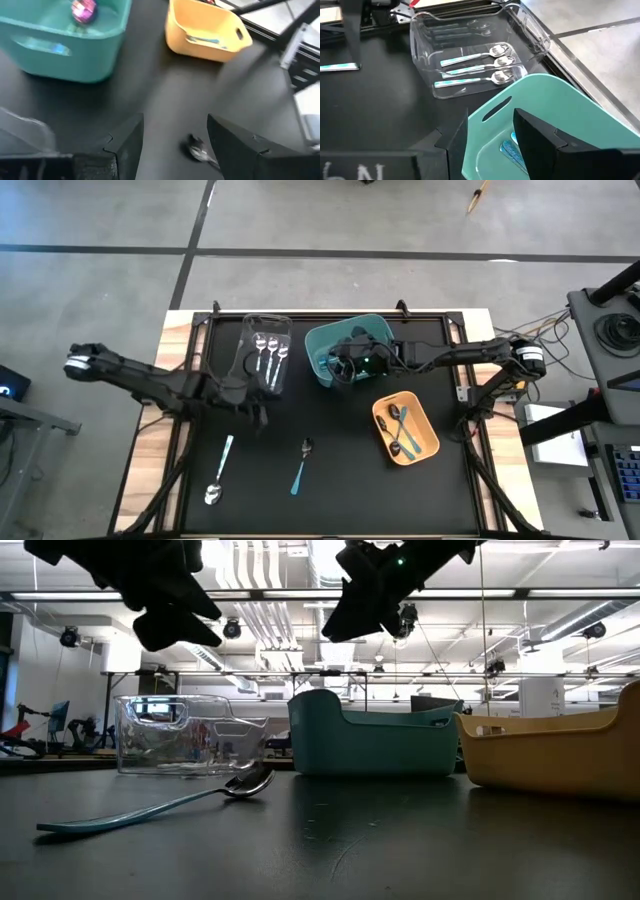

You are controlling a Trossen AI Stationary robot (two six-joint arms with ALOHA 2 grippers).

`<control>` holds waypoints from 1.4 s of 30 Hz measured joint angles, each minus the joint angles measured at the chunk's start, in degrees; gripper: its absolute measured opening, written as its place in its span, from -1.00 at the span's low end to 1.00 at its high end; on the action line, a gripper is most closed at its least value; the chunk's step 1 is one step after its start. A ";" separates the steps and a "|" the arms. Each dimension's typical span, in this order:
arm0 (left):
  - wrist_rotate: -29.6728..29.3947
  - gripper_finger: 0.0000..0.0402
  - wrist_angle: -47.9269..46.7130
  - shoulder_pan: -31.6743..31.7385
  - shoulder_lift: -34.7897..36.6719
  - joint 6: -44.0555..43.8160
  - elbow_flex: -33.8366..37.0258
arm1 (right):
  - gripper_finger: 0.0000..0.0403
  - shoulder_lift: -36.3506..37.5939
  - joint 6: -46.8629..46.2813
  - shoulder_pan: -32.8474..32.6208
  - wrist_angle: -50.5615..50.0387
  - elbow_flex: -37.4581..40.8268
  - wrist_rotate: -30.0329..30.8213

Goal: Sort silverware by color (type)
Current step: Put the black spoon into the yellow bin

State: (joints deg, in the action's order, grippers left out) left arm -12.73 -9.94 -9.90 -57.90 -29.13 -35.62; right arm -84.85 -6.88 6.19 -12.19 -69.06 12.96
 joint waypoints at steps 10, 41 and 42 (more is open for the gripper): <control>-0.20 0.00 0.49 -8.87 -6.26 -15.13 -0.30 | -0.25 0.01 -3.70 -0.40 -5.54 -1.64 -12.13; -11.43 0.00 -21.59 -18.22 -39.78 -33.56 -27.69 | -0.25 0.01 -9.17 -5.39 -36.18 -15.14 -13.11; -11.47 0.00 -21.59 -18.22 -40.60 -35.40 -27.69 | -0.25 0.01 -10.08 -6.04 -36.29 -14.86 -13.15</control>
State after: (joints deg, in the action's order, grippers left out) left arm -24.21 -31.53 -28.12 -98.50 -64.53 -63.31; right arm -84.84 -16.96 0.15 -48.48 -83.91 -0.20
